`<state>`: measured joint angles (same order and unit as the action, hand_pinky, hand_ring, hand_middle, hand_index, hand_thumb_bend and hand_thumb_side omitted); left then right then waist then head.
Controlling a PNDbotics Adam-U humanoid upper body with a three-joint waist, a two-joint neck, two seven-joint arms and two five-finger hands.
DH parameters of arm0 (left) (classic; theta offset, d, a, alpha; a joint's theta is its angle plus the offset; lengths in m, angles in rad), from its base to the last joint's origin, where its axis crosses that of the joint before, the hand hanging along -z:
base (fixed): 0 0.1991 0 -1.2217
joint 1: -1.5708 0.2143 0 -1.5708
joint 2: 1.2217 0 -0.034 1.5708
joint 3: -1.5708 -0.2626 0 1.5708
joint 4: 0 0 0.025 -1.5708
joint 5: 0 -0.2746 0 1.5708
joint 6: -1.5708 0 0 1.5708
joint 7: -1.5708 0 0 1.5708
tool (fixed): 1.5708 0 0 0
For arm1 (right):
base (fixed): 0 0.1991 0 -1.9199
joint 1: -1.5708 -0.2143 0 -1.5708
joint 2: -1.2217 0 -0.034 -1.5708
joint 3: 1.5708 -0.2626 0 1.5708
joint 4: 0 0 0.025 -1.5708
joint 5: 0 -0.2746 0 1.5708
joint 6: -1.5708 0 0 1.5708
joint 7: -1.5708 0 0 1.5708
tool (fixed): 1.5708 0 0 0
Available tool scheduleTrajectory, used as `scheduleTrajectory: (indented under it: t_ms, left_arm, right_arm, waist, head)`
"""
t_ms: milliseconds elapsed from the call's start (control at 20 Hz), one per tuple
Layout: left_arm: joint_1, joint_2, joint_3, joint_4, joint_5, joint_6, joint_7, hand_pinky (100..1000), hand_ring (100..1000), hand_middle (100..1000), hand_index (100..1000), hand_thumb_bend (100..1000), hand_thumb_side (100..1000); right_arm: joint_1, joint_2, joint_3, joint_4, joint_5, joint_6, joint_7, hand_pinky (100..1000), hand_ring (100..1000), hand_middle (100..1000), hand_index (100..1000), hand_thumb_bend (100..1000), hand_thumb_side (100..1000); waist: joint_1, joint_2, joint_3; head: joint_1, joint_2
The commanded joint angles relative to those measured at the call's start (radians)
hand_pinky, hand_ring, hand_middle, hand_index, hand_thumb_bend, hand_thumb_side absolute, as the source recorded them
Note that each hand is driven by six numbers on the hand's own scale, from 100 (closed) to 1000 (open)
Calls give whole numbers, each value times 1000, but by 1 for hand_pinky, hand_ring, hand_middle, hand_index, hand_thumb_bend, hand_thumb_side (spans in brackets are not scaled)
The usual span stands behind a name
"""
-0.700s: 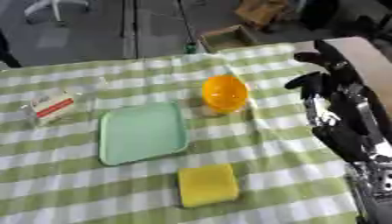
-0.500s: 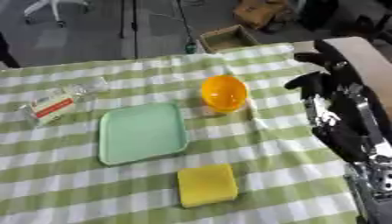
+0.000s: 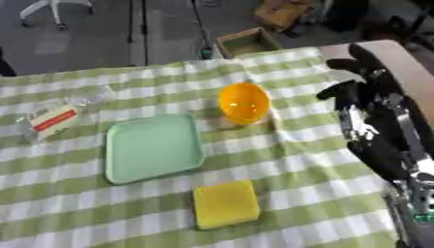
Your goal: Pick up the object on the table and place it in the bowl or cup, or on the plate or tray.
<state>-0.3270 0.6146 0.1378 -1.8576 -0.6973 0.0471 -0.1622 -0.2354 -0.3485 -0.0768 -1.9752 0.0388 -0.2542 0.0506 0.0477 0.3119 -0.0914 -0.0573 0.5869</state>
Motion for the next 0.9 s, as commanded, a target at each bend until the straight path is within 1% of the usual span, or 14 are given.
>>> scheduleTrajectory:
  t_ms: [50, 200, 400, 650, 800, 850, 900]
  left_arm:
    - [-55, 99, -25, 82, -45, -21, -95, 750, 837, 788, 903, 896, 594]
    - [-123, 142, -60, 190, -80, -60, -148, 763, 827, 781, 897, 909, 609]
    - [-217, 157, -110, 333, -101, -116, -169, 778, 819, 774, 893, 914, 636]
    - [-310, 143, -163, 477, -163, -176, -160, 805, 804, 769, 886, 936, 649]
    - [-361, 112, -187, 566, -232, -183, -146, 809, 799, 769, 885, 944, 649]
    - [-371, 102, -190, 588, -254, -183, -134, 805, 798, 768, 883, 1000, 649]
    - [-378, 92, -193, 607, -271, -180, -122, 806, 799, 769, 883, 929, 656]
  right_arm:
    - [-4, -25, 3, -25, -2, -2, 7, 715, 617, 821, 1000, 100, 529]
    - [-6, -27, 7, -25, -5, -3, 11, 715, 616, 821, 1000, 100, 530]
    - [-9, -30, 15, -25, -10, -3, 20, 715, 615, 822, 1000, 100, 534]
    - [-14, -34, 25, -25, -17, -5, 32, 714, 614, 822, 1000, 100, 537]
    - [-16, -33, 30, -25, -22, -6, 38, 714, 613, 821, 1000, 100, 541]
    - [-16, -33, 31, -25, -23, -6, 39, 714, 613, 821, 1000, 100, 549]
    - [-17, -33, 31, -25, -24, -6, 40, 714, 613, 821, 1000, 100, 539]
  waist:
    - [14, -109, -7]
    - [18, -110, -18]
    - [25, -111, -38]
    - [32, -111, -63]
    - [36, -111, -84]
    - [36, -111, -86]
    - [36, -111, -89]
  head:
    - [3, -10]
    - [7, -10]
    - [16, -12]
    - [27, -15]
    - [34, -17]
    - [35, -18]
    - [36, -18]
